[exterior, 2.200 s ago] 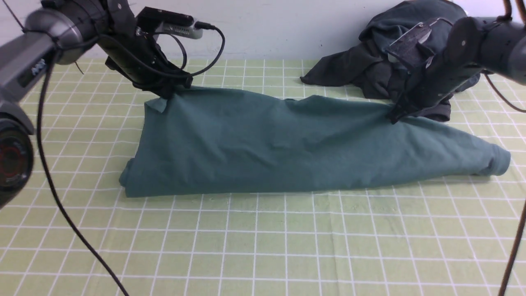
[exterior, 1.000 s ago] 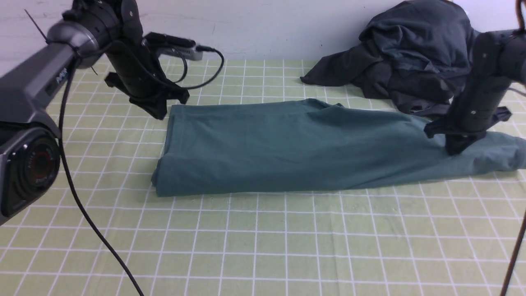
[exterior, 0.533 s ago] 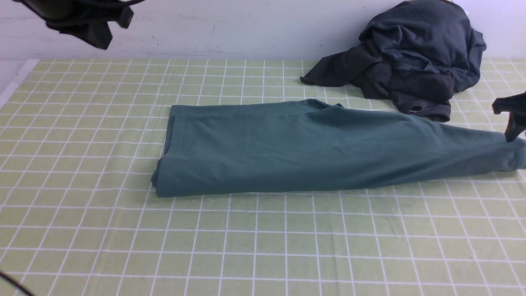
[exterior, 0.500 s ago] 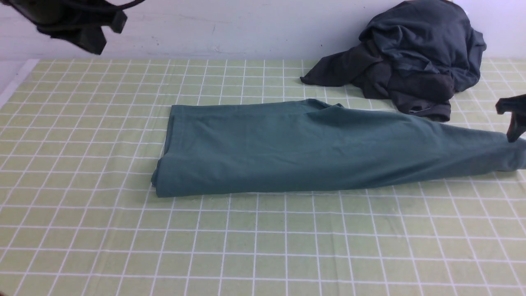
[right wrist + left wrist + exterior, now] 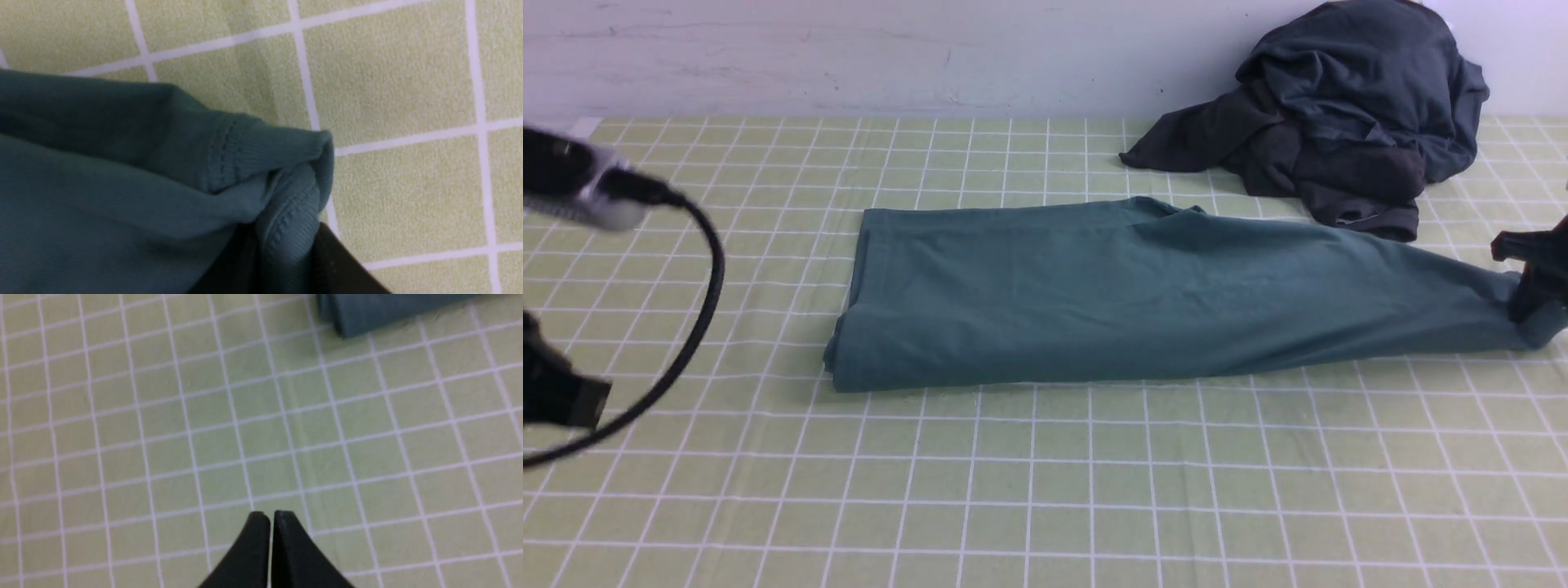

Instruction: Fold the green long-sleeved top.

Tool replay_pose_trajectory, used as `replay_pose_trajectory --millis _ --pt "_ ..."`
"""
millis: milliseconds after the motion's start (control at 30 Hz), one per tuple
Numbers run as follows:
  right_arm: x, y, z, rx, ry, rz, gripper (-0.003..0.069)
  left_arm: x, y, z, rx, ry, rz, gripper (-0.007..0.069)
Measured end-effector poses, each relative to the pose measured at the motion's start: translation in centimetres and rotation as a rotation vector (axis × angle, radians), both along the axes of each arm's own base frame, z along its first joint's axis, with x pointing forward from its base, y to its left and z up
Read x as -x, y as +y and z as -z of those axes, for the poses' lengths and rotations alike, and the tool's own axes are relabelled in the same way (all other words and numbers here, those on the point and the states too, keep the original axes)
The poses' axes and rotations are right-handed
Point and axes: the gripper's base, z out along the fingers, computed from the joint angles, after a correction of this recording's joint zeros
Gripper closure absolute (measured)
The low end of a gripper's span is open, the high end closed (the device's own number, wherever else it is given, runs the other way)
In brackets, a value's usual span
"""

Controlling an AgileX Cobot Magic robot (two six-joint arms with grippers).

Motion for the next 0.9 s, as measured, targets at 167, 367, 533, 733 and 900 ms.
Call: replay_pose_trajectory --millis 167,367,533,733,900 --pt "0.2 -0.2 -0.4 0.027 0.004 -0.016 0.0638 3.3 1.1 2.8 -0.038 -0.004 -0.101 0.0627" --pt "1.0 -0.2 -6.4 0.105 -0.074 -0.03 0.0639 6.0 1.6 5.8 0.013 -0.131 -0.2 0.0627" --pt "0.8 4.5 -16.2 0.013 -0.355 -0.079 0.0639 6.3 1.4 6.5 0.127 -0.295 -0.246 0.0627" --pt "0.6 17.1 -21.7 -0.241 -0.542 -0.309 0.0639 6.2 1.3 6.5 0.145 -0.315 -0.253 0.0627" --pt "0.8 28.5 -20.3 -0.373 -0.568 -0.495 0.0639 6.2 1.2 6.5 0.168 -0.313 -0.255 0.0627"
